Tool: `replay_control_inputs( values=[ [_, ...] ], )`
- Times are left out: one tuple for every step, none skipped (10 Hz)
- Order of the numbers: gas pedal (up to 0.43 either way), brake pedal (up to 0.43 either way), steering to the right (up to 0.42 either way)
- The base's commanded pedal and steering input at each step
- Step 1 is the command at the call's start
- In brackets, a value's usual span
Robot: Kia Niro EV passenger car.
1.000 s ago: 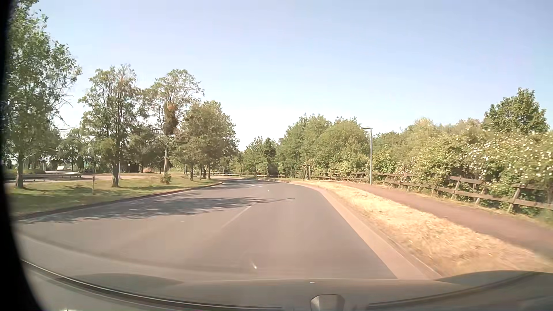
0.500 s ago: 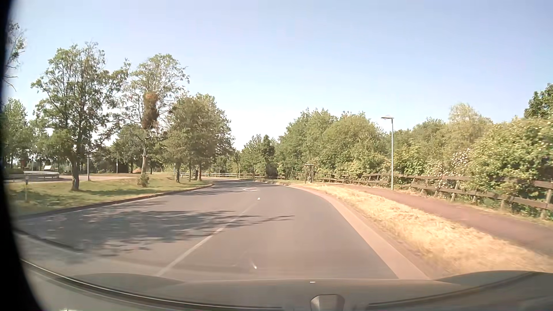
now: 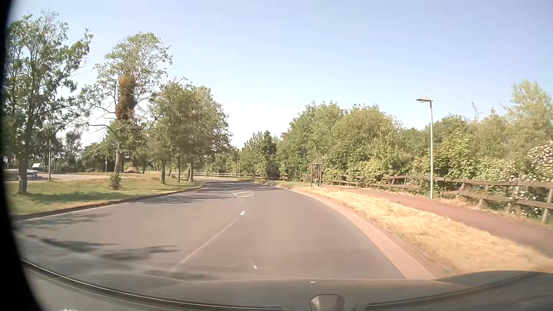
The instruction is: Follow the waypoints while adhering to traffic rules and regulations
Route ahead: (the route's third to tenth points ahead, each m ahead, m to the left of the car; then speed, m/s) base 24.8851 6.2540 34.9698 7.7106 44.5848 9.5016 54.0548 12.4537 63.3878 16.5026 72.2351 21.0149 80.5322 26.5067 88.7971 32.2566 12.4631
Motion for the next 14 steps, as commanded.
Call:
replay_control_inputs(
  values=[
    [0.118,0.006,-0.011],
    [0.118,0.006,-0.011],
    [0.118,0.006,-0.012],
    [0.118,0.006,-0.015],
    [0.118,0.006,-0.018],
    [0.118,0.006,-0.02],
    [0.118,0.006,-0.023],
    [0.118,0.006,-0.029],
    [0.118,0.006,-0.032],
    [0.118,0.006,-0.033],
    [0.118,0.006,-0.033],
    [0.118,0.006,-0.033],
    [0.118,0.006,-0.033],
    [0.118,0.006,-0.033]
  ],
)
